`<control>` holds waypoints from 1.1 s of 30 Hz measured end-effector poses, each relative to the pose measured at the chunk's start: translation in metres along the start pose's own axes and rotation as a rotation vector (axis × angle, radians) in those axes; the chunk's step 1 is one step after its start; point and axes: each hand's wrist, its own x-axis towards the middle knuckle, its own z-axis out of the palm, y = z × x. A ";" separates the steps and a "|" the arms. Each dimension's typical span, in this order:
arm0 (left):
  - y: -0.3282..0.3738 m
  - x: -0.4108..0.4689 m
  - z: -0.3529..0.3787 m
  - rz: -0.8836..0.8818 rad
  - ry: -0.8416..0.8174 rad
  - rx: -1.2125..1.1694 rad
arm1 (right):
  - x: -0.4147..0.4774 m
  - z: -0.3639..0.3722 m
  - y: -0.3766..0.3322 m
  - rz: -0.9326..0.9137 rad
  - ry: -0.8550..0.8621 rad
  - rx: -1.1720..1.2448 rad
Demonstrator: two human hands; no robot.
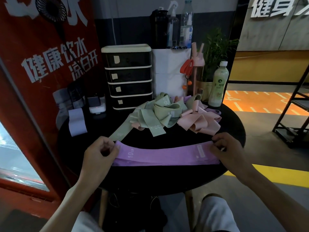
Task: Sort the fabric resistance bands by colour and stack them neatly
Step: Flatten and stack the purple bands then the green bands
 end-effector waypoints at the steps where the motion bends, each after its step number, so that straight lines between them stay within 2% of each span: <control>1: 0.000 -0.001 0.001 0.011 0.000 0.004 | 0.000 0.000 0.002 -0.007 -0.001 -0.021; 15: -0.007 -0.004 0.004 -0.019 -0.060 0.181 | -0.004 0.000 0.007 -0.071 -0.023 -0.196; 20: -0.008 -0.003 0.004 0.160 -0.148 0.260 | -0.001 0.000 0.010 -0.114 -0.002 -0.205; 23: -0.009 -0.004 0.005 0.254 -0.263 0.348 | -0.001 -0.001 0.013 -0.152 -0.079 -0.247; 29: -0.010 -0.004 0.006 0.262 -0.298 0.407 | -0.001 0.000 0.016 -0.232 -0.146 -0.370; 33: -0.008 -0.001 0.006 0.252 -0.328 0.451 | 0.001 -0.001 0.014 -0.221 -0.168 -0.398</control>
